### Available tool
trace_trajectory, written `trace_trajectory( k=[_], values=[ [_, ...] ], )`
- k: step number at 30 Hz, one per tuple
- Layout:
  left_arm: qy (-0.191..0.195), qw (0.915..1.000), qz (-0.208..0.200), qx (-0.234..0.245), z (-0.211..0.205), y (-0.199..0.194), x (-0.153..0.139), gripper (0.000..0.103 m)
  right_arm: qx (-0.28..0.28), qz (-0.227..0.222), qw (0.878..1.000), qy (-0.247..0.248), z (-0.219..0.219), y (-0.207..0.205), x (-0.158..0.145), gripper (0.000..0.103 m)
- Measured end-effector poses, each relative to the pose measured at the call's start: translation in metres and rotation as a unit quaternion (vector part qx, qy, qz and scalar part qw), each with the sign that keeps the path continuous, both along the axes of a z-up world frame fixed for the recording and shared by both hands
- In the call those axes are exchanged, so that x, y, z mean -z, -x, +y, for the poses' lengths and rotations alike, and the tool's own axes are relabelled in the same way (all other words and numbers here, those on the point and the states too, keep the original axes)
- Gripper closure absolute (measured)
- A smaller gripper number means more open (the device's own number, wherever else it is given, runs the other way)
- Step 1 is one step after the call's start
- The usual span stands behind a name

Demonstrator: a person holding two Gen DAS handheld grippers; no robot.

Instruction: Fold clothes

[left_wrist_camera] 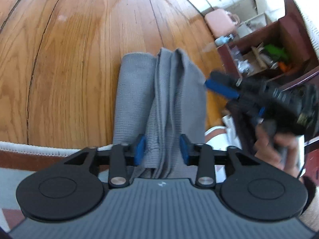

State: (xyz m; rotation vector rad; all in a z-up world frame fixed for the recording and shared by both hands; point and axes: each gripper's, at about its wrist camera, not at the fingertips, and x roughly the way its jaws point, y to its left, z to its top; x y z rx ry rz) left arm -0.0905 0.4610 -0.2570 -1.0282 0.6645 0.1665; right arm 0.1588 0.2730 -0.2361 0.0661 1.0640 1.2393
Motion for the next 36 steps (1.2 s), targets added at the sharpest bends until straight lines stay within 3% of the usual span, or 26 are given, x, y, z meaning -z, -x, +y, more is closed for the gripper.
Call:
trace_trajectory(
  k=[1,2,4,5,7,8,9,10,11,14,16,17,18,20,21,24,27,28,31,33,36],
  values=[
    [-0.007,0.9999,-0.01,0.001,0.0,-0.001,0.0,0.063,-0.012,-0.002,1.0,0.003,0.0,0.003,0.001,0.067],
    [-0.025,0.9995,-0.02,-0.006,-0.002,-0.002,-0.003,0.063,-0.032,-0.009,0.999,0.007,0.004,0.006,0.004,0.088],
    [-0.056,0.9976,-0.038,-0.016,-0.006,-0.004,-0.006,0.063,-0.062,-0.037,0.997,0.029,0.014,0.012,0.009,0.09],
    [-0.068,0.9966,-0.044,-0.017,-0.009,-0.005,-0.006,0.057,-0.068,-0.056,0.995,0.048,0.022,0.016,0.013,0.09],
    [-0.057,0.9975,-0.038,0.013,-0.01,-0.013,0.005,0.05,-0.071,-0.073,0.993,0.062,0.029,0.02,0.018,0.089],
    [-0.057,0.998,-0.019,0.022,-0.011,-0.018,0.011,0.054,-0.069,-0.072,0.993,0.059,0.029,0.02,0.018,0.088],
    [-0.078,0.9968,0.005,0.015,-0.01,-0.022,0.011,0.068,-0.067,-0.07,0.994,0.056,0.028,0.02,0.019,0.088],
    [-0.121,0.9922,0.031,0.001,-0.014,-0.022,0.009,0.09,-0.065,-0.069,0.994,0.053,0.028,0.02,0.019,0.087],
    [-0.159,0.9864,0.042,-0.005,-0.018,-0.022,0.003,0.095,-0.063,-0.067,0.994,0.05,0.028,0.02,0.019,0.085],
    [-0.206,0.9783,0.021,0.002,-0.032,-0.02,-0.019,0.097,-0.057,-0.063,0.995,0.041,0.028,0.021,0.021,0.085],
    [-0.165,0.9861,0.014,-0.013,-0.028,-0.014,-0.023,0.097,-0.042,-0.077,0.995,0.04,0.023,0.021,0.016,0.084],
    [-0.143,0.9895,0.01,-0.021,-0.025,-0.01,-0.025,0.097,-0.029,-0.092,0.995,0.041,0.017,0.021,0.011,0.074],
    [-0.111,0.9934,0.001,-0.029,-0.021,-0.001,-0.024,0.097,-0.016,-0.107,0.993,0.042,0.012,0.021,0.006,0.059],
    [-0.061,0.9972,-0.005,-0.042,-0.013,0.014,-0.018,0.097,0.002,-0.15,0.988,0.048,0.002,0.026,-0.004,0.053],
    [-0.061,0.9971,0.009,-0.045,-0.013,0.015,-0.013,0.097,0.003,-0.169,0.985,0.047,-0.003,0.029,-0.007,0.053],
    [-0.112,0.9899,0.078,-0.04,-0.011,0.005,0.013,0.094,-0.018,-0.207,0.976,0.068,-0.004,0.033,-0.005,0.053],
    [-0.105,0.9909,0.071,-0.047,-0.008,0.003,0.023,0.093,-0.04,-0.245,0.961,0.118,0.021,0.032,0.017,0.05],
    [-0.122,0.9889,0.074,-0.041,-0.01,0.001,0.02,0.093,-0.044,-0.262,0.955,0.132,0.025,0.029,0.024,0.05],
    [-0.156,0.9836,0.086,-0.026,-0.014,0.001,0.018,0.092,-0.041,-0.271,0.954,0.125,0.032,0.027,0.029,0.044],
    [-0.16,0.9838,0.076,-0.027,-0.013,0.004,0.012,0.094,-0.032,-0.257,0.958,0.121,0.036,0.025,0.026,0.044],
    [-0.194,0.9803,0.002,-0.037,-0.013,0.0,-0.011,0.09,-0.02,-0.243,0.964,0.102,0.029,0.033,0.013,0.044]
  ],
)
